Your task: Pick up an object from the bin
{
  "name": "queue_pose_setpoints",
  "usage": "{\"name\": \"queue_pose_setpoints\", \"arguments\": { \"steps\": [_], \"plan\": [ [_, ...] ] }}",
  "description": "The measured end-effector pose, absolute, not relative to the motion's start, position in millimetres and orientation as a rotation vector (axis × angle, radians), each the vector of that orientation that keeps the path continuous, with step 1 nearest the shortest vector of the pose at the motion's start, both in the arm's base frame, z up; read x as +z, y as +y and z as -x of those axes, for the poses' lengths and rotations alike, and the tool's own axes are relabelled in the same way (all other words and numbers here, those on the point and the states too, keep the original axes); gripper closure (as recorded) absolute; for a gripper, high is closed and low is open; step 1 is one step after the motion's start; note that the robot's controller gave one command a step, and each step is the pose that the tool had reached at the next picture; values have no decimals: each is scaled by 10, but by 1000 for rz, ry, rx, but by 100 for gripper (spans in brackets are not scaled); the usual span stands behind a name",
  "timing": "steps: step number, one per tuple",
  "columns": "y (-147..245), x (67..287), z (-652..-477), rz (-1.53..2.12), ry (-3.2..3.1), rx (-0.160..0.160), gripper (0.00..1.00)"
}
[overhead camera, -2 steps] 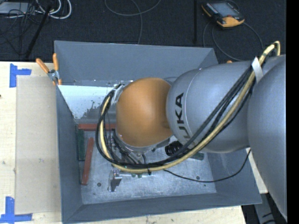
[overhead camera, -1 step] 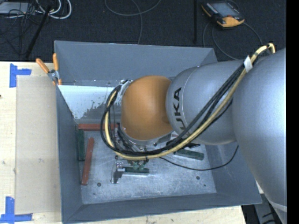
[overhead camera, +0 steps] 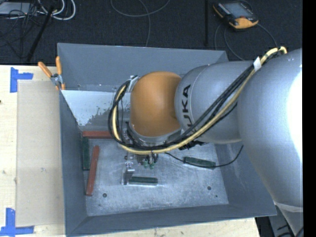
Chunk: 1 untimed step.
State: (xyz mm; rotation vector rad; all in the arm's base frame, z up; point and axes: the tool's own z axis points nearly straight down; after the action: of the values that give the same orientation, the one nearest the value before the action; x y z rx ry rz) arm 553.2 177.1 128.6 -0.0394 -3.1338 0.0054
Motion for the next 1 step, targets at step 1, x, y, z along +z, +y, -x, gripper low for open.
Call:
{"name": "queue_pose_setpoints", "arguments": {
  "steps": [1],
  "plan": [
    [847,794,-4848,-44,-3139,0,100]
  ]
}}
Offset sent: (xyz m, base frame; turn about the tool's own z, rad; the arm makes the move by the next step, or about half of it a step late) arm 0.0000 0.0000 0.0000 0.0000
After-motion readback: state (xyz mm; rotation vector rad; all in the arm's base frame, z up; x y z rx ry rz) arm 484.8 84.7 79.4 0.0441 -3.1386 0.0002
